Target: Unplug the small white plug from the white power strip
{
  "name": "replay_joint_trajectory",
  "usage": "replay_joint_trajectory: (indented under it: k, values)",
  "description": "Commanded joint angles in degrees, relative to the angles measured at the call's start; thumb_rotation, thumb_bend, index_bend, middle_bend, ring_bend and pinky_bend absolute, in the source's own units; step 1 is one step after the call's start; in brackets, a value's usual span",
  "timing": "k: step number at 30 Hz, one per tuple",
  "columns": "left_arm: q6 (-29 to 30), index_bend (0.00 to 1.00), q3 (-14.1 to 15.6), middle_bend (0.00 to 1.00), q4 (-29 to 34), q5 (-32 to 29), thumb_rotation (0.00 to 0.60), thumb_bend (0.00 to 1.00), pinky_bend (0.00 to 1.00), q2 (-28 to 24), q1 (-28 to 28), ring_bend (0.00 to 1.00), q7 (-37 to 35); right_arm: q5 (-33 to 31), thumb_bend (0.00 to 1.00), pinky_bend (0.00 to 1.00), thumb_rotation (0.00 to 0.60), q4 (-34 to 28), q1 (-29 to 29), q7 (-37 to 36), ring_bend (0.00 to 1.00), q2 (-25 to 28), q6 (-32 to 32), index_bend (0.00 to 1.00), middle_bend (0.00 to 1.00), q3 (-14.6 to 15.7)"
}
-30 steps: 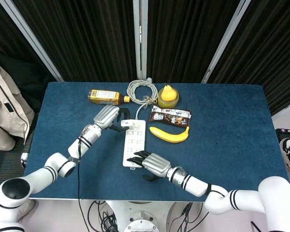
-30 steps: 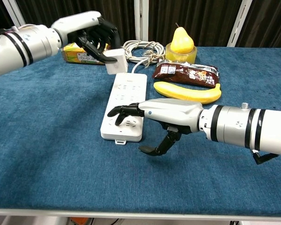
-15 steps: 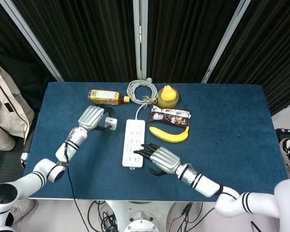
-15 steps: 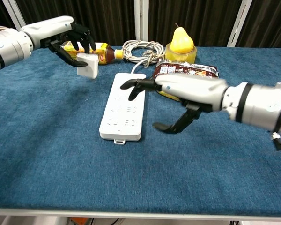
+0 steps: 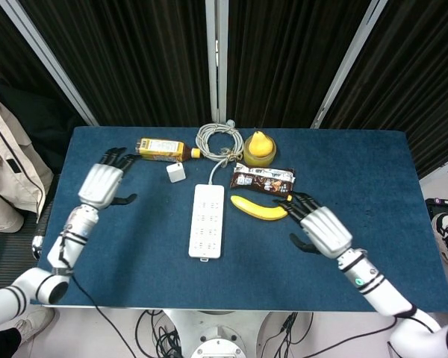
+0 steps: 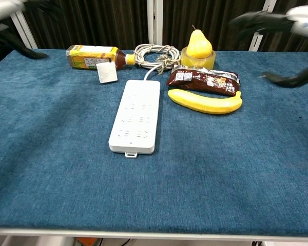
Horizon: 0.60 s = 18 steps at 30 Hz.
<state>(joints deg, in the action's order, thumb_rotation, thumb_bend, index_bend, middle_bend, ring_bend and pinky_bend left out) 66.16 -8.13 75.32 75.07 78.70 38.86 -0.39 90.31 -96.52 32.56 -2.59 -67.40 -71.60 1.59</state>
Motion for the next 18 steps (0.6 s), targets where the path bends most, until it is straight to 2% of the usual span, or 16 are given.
replay_joint_trajectory:
  k: [1,5,8,12,18]
  values:
    - [10.16,0.15,0.64,0.18,9.4,-3.3,0.6,0.15,0.05,-8.69,-8.96,0.05,8.65,-3.02,0.32,0.08,0.6,-2.08,-5.11,2.82,0.0,4.8,-4.13,0.0,0.11,1.4]
    - [16.81,0.15,2.86,0.17,15.63,-3.44,0.6,0.14,0.04,-12.26,-15.37,0.05,11.72,-6.46,0.19,0.03,0.6,-3.63,-10.27,4.81,0.0,6.99,-8.22,0.0,0.06,1.88]
    - [20.93,0.15,4.78,0.17,18.31,-2.52,0.6,0.14,0.04,-13.05,-19.36,0.05,13.84,-8.56,0.09,0.0,0.6,-4.26,-13.93,6.66,0.0,7.22,-11.14,0.0,0.03,2.19]
    - [25.76,0.15,7.1,0.16,20.28,-0.99,0.6,0.14,0.04,-12.29,-24.28,0.05,15.61,-8.5,0.07,0.0,0.6,-3.07,-18.57,5.95,0.0,5.99,-15.62,0.0,0.03,2.54]
    - [28.38,0.15,9.87,0.16,23.21,-0.19,0.6,0.14,0.03,-11.15,-29.41,0.05,17.49,-6.63,0.08,0.0,0.6,-0.19,-22.93,4.0,0.0,4.52,-19.44,0.0,0.03,2.76]
